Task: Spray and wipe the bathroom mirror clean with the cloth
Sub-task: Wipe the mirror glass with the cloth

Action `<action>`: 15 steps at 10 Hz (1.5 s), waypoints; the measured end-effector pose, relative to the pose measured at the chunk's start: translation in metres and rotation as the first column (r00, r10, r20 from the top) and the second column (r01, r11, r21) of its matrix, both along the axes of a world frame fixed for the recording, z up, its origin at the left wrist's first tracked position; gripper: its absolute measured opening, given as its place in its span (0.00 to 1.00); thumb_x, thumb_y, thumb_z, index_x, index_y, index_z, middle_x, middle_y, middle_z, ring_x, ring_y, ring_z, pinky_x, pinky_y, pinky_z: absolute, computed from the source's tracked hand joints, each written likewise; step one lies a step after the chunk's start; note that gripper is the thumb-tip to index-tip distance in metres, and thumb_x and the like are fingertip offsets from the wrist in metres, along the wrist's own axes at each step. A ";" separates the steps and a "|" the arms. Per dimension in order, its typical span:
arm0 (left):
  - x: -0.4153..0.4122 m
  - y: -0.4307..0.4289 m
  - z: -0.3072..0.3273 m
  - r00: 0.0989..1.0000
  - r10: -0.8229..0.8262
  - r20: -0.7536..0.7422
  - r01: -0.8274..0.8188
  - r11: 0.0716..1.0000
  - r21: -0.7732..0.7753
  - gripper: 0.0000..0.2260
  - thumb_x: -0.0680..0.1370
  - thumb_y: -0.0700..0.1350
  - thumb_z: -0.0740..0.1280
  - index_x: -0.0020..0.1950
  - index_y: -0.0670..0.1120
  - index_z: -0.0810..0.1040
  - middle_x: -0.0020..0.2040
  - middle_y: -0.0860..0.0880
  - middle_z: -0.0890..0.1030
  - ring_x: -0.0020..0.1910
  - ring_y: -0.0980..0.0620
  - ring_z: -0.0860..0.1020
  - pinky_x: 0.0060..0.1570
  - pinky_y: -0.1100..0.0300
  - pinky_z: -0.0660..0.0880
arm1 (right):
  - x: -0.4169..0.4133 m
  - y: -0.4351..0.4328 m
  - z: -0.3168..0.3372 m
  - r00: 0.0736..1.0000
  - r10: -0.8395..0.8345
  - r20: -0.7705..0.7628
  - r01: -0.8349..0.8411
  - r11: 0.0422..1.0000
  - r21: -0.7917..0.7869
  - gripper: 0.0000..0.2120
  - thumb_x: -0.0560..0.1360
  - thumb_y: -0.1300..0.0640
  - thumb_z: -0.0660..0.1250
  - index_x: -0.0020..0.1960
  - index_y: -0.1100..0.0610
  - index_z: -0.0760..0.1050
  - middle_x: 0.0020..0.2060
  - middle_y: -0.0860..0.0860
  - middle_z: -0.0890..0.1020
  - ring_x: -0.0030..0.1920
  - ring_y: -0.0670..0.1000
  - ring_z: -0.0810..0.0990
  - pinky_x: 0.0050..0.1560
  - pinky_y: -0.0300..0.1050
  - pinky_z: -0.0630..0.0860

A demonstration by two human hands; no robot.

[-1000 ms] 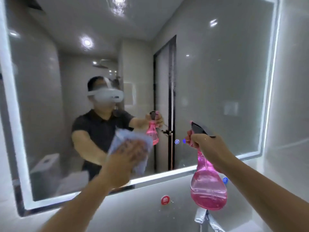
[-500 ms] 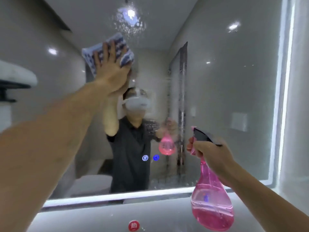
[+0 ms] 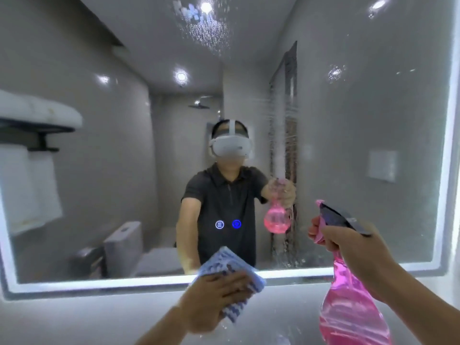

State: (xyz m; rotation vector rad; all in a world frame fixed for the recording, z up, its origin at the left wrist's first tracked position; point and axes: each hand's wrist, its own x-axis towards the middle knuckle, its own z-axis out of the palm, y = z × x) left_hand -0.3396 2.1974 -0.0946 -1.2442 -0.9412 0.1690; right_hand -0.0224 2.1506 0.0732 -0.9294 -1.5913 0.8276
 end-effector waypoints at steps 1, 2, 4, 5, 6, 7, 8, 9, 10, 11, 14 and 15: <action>0.001 -0.013 0.085 0.913 -0.158 0.376 0.214 0.970 -0.113 0.28 0.73 0.53 0.53 0.74 0.50 0.60 0.79 0.54 0.42 0.75 0.54 0.33 0.73 0.58 0.33 | 0.005 -0.007 0.007 1.000 -0.012 0.011 0.012 1.000 -0.004 0.12 0.67 0.72 0.60 0.27 0.61 0.66 0.45 0.78 0.74 0.39 0.69 0.73 0.36 0.51 0.66; 0.017 -0.007 0.237 0.720 -0.378 0.582 0.306 0.925 0.223 0.28 0.76 0.52 0.54 0.77 0.49 0.57 0.79 0.46 0.51 0.77 0.46 0.48 0.72 0.53 0.30 | 0.009 -0.012 0.019 1.000 -0.010 -0.002 0.010 1.000 0.003 0.15 0.66 0.72 0.59 0.25 0.59 0.66 0.40 0.70 0.75 0.38 0.66 0.71 0.38 0.49 0.65; 0.089 0.029 0.387 0.367 -0.432 0.824 0.303 0.893 0.333 0.28 0.82 0.56 0.45 0.78 0.47 0.41 0.79 0.45 0.39 0.77 0.47 0.38 0.72 0.48 0.32 | 0.016 -0.020 0.027 0.997 -0.076 0.024 0.076 0.997 -0.004 0.13 0.66 0.72 0.59 0.26 0.61 0.66 0.46 0.77 0.75 0.40 0.61 0.71 0.40 0.49 0.67; 0.127 0.079 0.312 0.617 -0.615 0.491 0.515 0.787 0.339 0.28 0.78 0.55 0.58 0.76 0.46 0.60 0.79 0.47 0.48 0.77 0.47 0.39 0.72 0.49 0.30 | 0.022 -0.017 0.019 0.990 -0.134 0.044 0.134 0.991 0.002 0.12 0.66 0.71 0.61 0.27 0.60 0.69 0.47 0.73 0.78 0.44 0.72 0.76 0.43 0.49 0.67; 0.144 0.078 0.136 0.686 -0.568 0.454 0.653 0.756 -0.040 0.28 0.69 0.50 0.66 0.69 0.48 0.74 0.70 0.48 0.72 0.77 0.48 0.48 0.75 0.48 0.39 | 0.022 -0.016 0.008 0.984 -0.175 0.028 0.176 0.984 -0.021 0.09 0.64 0.67 0.64 0.26 0.59 0.72 0.41 0.72 0.78 0.40 0.65 0.77 0.41 0.49 0.65; 0.115 0.052 0.029 0.710 -0.405 0.576 0.673 0.632 -0.384 0.24 0.70 0.55 0.69 0.62 0.44 0.78 0.61 0.47 0.81 0.65 0.50 0.72 0.71 0.52 0.60 | 0.017 -0.017 0.000 0.983 -0.184 0.025 0.185 0.982 -0.047 0.06 0.62 0.67 0.64 0.28 0.61 0.75 0.40 0.72 0.79 0.39 0.58 0.76 0.35 0.46 0.64; 0.067 0.033 0.018 0.546 -0.525 0.653 0.829 0.450 -0.333 0.23 0.82 0.56 0.51 0.61 0.45 0.80 0.58 0.52 0.82 0.58 0.56 0.79 0.57 0.59 0.75 | 0.008 -0.021 0.001 0.984 -0.171 0.040 0.174 0.983 -0.067 0.05 0.58 0.64 0.63 0.31 0.66 0.74 0.40 0.71 0.79 0.39 0.57 0.76 0.34 0.45 0.64; 0.026 0.012 0.058 0.575 -0.446 0.685 0.775 0.564 -0.283 0.21 0.81 0.44 0.53 0.67 0.67 0.67 0.66 0.65 0.74 0.70 0.58 0.68 0.71 0.50 0.61 | 0.003 -0.025 0.007 0.986 -0.161 0.050 0.165 0.984 -0.073 0.08 0.60 0.64 0.63 0.37 0.69 0.74 0.41 0.71 0.79 0.41 0.56 0.75 0.34 0.44 0.64; 0.007 0.014 0.200 0.629 -0.591 0.505 0.639 0.763 0.097 0.28 0.74 0.47 0.56 0.75 0.53 0.60 0.74 0.47 0.66 0.74 0.44 0.61 0.74 0.49 0.40 | 0.002 -0.026 0.018 0.986 -0.157 0.054 0.160 0.985 -0.067 0.09 0.66 0.71 0.61 0.44 0.73 0.73 0.46 0.73 0.78 0.42 0.56 0.74 0.38 0.46 0.68; 0.018 0.011 0.318 0.493 -0.550 0.675 0.386 0.833 0.397 0.27 0.81 0.53 0.52 0.78 0.50 0.47 0.79 0.43 0.49 0.77 0.43 0.47 0.72 0.48 0.32 | 0.007 -0.027 0.023 0.985 -0.170 0.037 0.172 0.983 -0.061 0.10 0.66 0.72 0.60 0.46 0.72 0.74 0.48 0.72 0.79 0.42 0.58 0.76 0.45 0.52 0.70; 0.147 0.065 0.135 0.756 -0.420 0.502 0.518 0.853 -0.067 0.26 0.70 0.48 0.60 0.69 0.47 0.73 0.71 0.46 0.70 0.76 0.44 0.55 0.74 0.49 0.40 | 0.039 -0.008 0.018 0.976 -0.214 0.036 0.216 0.971 -0.105 0.10 0.65 0.72 0.59 0.45 0.74 0.72 0.47 0.72 0.78 0.55 0.72 0.75 0.58 0.69 0.69; 0.149 0.044 0.012 0.878 -0.134 0.460 0.385 0.768 -0.511 0.19 0.79 0.50 0.51 0.63 0.55 0.78 0.72 0.58 0.69 0.73 0.56 0.62 0.76 0.53 0.45 | 0.065 0.012 0.012 0.985 -0.170 0.038 0.173 0.979 -0.111 0.11 0.65 0.72 0.60 0.45 0.77 0.70 0.44 0.76 0.75 0.55 0.76 0.72 0.56 0.71 0.69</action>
